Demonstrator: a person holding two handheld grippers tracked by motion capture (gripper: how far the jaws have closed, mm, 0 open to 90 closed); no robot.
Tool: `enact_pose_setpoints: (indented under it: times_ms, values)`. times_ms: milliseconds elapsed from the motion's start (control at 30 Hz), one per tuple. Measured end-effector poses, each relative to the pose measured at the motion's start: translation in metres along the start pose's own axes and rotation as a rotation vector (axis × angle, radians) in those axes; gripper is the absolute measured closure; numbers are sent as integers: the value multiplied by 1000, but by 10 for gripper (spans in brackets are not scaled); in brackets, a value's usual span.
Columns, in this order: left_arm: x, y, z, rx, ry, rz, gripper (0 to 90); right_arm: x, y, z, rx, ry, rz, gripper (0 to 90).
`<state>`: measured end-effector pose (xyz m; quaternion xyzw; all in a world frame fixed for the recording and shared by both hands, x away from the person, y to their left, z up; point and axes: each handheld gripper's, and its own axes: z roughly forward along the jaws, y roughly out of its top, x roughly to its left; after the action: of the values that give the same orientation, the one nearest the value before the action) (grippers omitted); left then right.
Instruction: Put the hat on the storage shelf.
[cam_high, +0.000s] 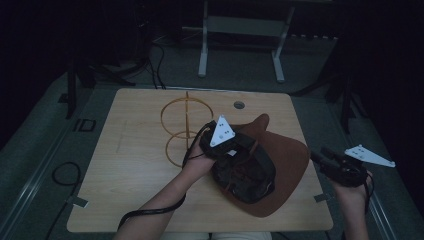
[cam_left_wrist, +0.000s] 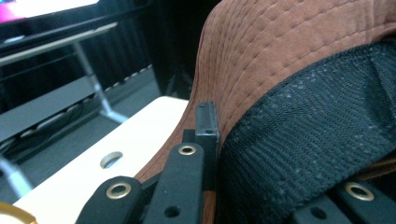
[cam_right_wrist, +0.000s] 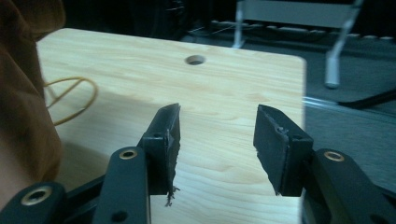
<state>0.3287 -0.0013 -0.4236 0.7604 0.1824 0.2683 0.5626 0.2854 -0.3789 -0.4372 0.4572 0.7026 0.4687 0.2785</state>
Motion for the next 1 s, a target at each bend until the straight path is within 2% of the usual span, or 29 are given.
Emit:
enact_pose_setpoints:
  times_ms: [100, 200, 267, 333, 433, 533, 633, 733, 833, 967, 1000]
  values:
    - [0, -3, -5, -38, -55, 6, 869, 5, 1, 6, -3, 67, 12, 517]
    - [0, -3, -11, -86, -108, 0, 869, 14, 2, 12, -10, 122, -10, 518]
    - [-1, -2, -14, -125, -133, 5, 869, 21, 3, 16, -22, 179, -28, 508]
    - [-2, 0, -18, -166, -167, -9, 869, 28, 4, 18, -39, 253, -37, 494]
    - [-5, 6, -20, -191, -176, -15, 869, 42, 6, 21, -64, 354, -61, 469]
    - [-8, 10, -19, -201, -177, -16, 870, 56, 10, 24, -82, 432, -90, 441]
    - [-16, 11, -16, -196, -180, 8, 869, 68, 13, 26, -109, 510, -103, 412]
    - [-25, 11, -12, -186, -185, 35, 869, 79, 17, 31, -136, 567, -109, 387]
    - [-27, 10, -9, -184, -187, 35, 869, 89, 19, 38, -159, 598, -121, 377]
    - [-32, 10, -8, -186, -180, 60, 869, 94, 21, 45, -189, 591, -106, 378]
    - [-34, 11, -7, -185, -176, 77, 869, 94, 21, 46, -198, 596, -102, 378]
